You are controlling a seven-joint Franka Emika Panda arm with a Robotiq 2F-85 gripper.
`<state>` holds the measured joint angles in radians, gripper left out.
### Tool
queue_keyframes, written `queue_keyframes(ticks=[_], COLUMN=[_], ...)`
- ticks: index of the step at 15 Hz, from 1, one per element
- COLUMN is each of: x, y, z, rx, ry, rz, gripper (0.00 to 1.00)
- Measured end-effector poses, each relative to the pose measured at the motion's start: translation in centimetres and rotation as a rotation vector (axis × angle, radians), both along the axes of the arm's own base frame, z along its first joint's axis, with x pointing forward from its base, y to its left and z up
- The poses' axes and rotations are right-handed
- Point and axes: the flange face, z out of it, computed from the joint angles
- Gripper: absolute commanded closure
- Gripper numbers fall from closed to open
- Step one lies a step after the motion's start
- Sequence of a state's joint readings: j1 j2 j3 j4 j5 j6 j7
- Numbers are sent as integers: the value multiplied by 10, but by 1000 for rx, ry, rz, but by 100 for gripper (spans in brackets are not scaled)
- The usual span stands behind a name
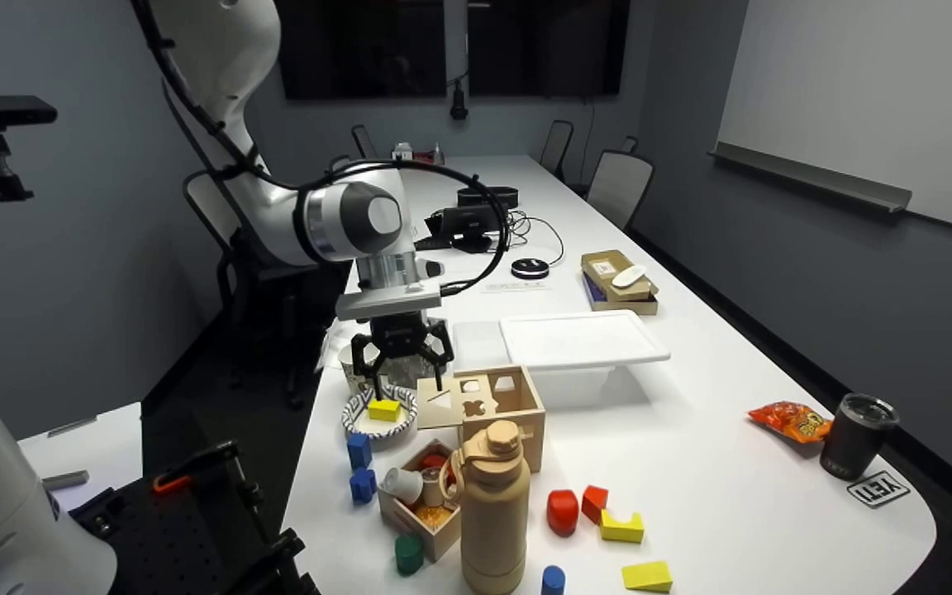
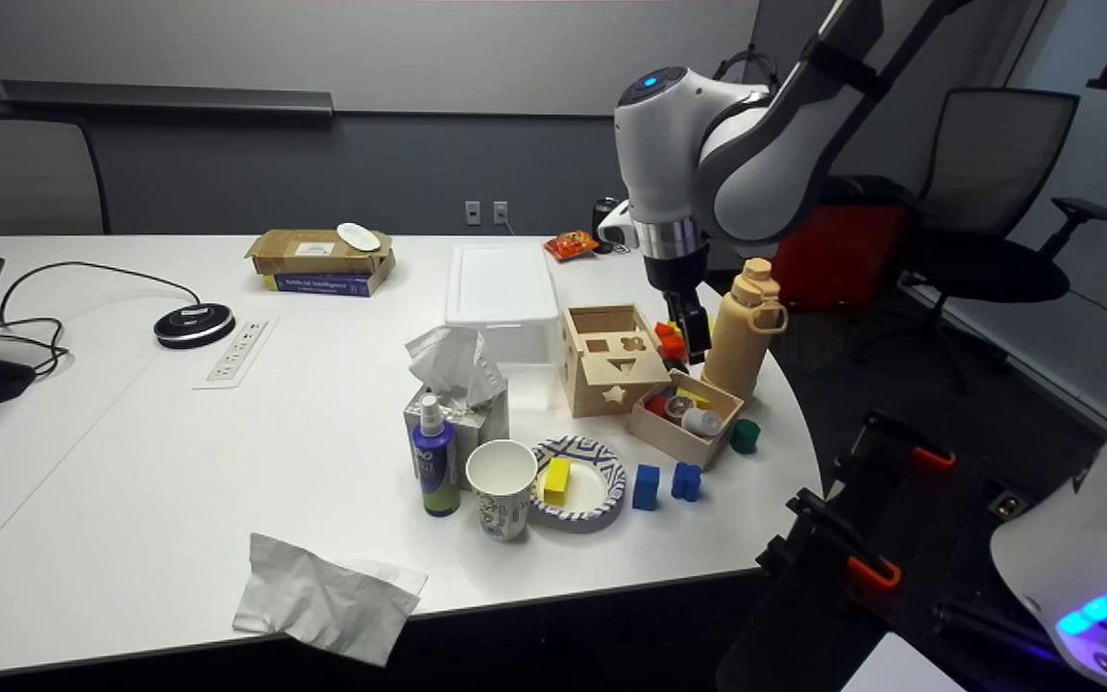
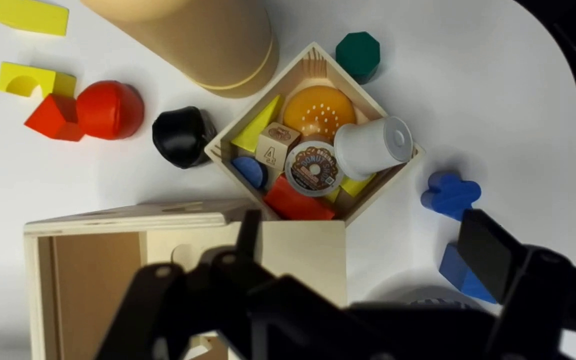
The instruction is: Slide the lid to close the box
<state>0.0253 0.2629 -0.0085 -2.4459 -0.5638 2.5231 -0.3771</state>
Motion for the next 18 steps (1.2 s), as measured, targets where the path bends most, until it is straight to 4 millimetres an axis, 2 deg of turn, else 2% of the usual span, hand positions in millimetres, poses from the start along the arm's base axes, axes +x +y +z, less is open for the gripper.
queue_keyframes(ticks=[5,9,13,18], x=[-6,0,10,0], y=[21,37,35,35], z=[-36,-47,-53,-73], rx=[-7,2,-45,-107], ry=[-56,-148,-256,-321], rz=[-25,-84,-119,-135], gripper=[0,0,0,0])
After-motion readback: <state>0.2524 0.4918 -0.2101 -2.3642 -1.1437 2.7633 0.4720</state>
